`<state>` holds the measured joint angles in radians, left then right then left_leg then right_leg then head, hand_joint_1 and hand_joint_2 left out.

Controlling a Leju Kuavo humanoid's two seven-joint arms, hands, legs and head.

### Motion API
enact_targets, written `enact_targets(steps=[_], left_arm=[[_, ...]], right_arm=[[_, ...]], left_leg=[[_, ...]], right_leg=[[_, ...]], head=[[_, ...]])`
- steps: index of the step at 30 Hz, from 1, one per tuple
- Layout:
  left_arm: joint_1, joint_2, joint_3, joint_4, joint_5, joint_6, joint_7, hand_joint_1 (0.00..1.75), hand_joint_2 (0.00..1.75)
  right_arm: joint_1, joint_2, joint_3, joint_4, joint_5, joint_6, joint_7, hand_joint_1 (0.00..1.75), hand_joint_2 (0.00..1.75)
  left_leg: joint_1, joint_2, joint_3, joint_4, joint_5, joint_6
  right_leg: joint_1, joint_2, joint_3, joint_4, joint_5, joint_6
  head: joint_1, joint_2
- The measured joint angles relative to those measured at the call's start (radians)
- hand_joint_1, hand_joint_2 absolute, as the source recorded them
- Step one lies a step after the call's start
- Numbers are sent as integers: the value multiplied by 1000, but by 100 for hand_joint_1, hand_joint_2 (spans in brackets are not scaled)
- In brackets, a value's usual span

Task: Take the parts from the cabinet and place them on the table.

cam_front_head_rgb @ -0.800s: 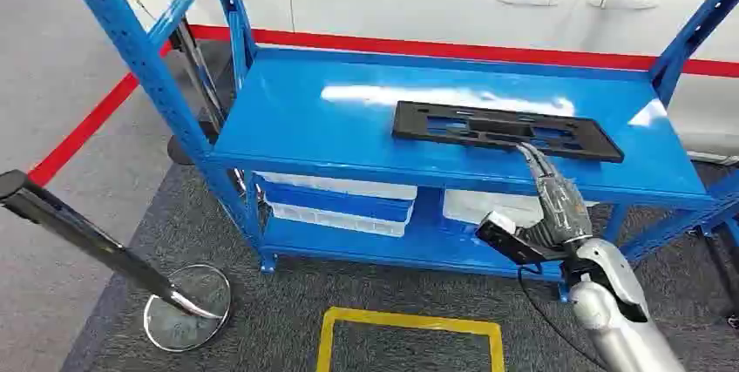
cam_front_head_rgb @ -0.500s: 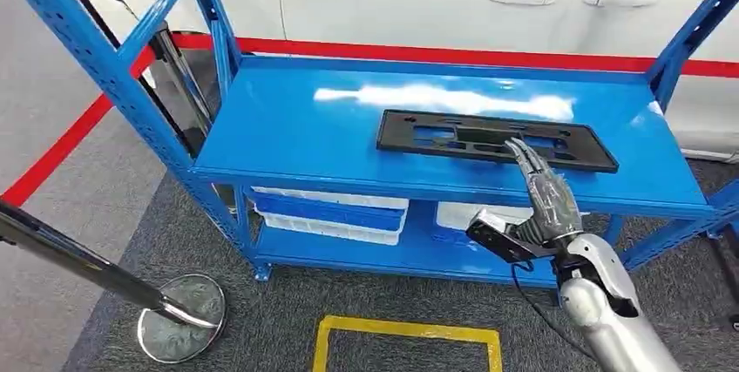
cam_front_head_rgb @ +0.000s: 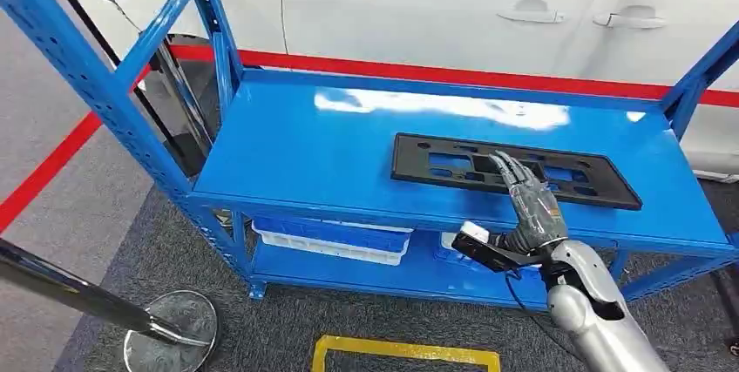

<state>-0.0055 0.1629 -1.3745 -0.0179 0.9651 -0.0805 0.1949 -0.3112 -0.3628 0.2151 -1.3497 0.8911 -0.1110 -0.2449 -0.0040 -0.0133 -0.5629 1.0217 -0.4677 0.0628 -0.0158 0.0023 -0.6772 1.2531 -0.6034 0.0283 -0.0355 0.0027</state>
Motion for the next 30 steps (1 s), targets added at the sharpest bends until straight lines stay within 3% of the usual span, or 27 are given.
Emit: enact_targets(steps=[1,2,3,4,5,6,7,11,12,13,30], left_arm=[[0,0,0,0,0,0,-1,0,0],[0,0,0,0,0,2,-3,0,0],[2,0,0,0,-1,3,-7,0,0],[-4,-1,-1,-2,-2,4,-17,0,0],[-6,-1,-1,-2,-2,7,-26,0,0],[-5,-1,-1,-2,-1,10,-40,0,0],[-3,0,-1,-2,0,16,-49,0,0],[-5,-1,-1,-3,4,21,-72,0,0],[-5,0,-1,-3,6,21,-80,0,0],[-4,0,-1,-3,6,21,-84,0,0],[0,1,0,-10,27,-9,-131,0,0]], right_arm=[[0,0,3,5,3,0,2,0,175],[-1,0,6,9,6,0,5,0,175],[-2,0,8,16,11,-2,7,0,175],[-5,2,12,28,15,-5,10,0,175],[-5,2,15,33,17,-6,13,0,175],[-5,1,15,37,18,-7,16,0,175],[-7,2,17,43,21,-7,17,0,175],[-24,2,25,78,47,-7,26,0,175],[-28,3,29,93,55,-8,28,54,175],[-30,3,32,105,63,-8,32,169,175],[-85,27,61,198,87,-21,44,175,175]], left_leg=[[0,0,15,0,-10,-2],[0,0,30,0,-20,-5],[1,0,28,-2,-29,-9],[-1,-5,35,2,-30,-14],[0,-5,31,1,-36,-23],[-1,-4,37,8,-35,-27],[-4,-3,37,4,-41,-17],[0,-3,51,-10,-46,-21],[0,-3,53,-14,-47,-22],[0,-3,53,-16,-48,-23],[0,-3,59,-22,-49,-32]], right_leg=[[0,-1,17,-72,60,-3],[1,-1,38,-155,138,-9],[3,0,44,-198,188,-19],[13,-3,29,-204,147,-22],[15,-2,39,-203,175,-30],[15,-1,43,-210,178,-35],[9,0,48,-212,179,-26],[14,3,50,-212,172,-34],[14,3,51,-212,170,-37],[14,3,51,-212,169,-37],[13,3,60,-212,166,-41]], head=[[0,0],[0,0],[0,0],[-2,0],[-1,0],[-1,0],[-2,0],[-2,0],[-2,0],[-2,0],[-2,0]])
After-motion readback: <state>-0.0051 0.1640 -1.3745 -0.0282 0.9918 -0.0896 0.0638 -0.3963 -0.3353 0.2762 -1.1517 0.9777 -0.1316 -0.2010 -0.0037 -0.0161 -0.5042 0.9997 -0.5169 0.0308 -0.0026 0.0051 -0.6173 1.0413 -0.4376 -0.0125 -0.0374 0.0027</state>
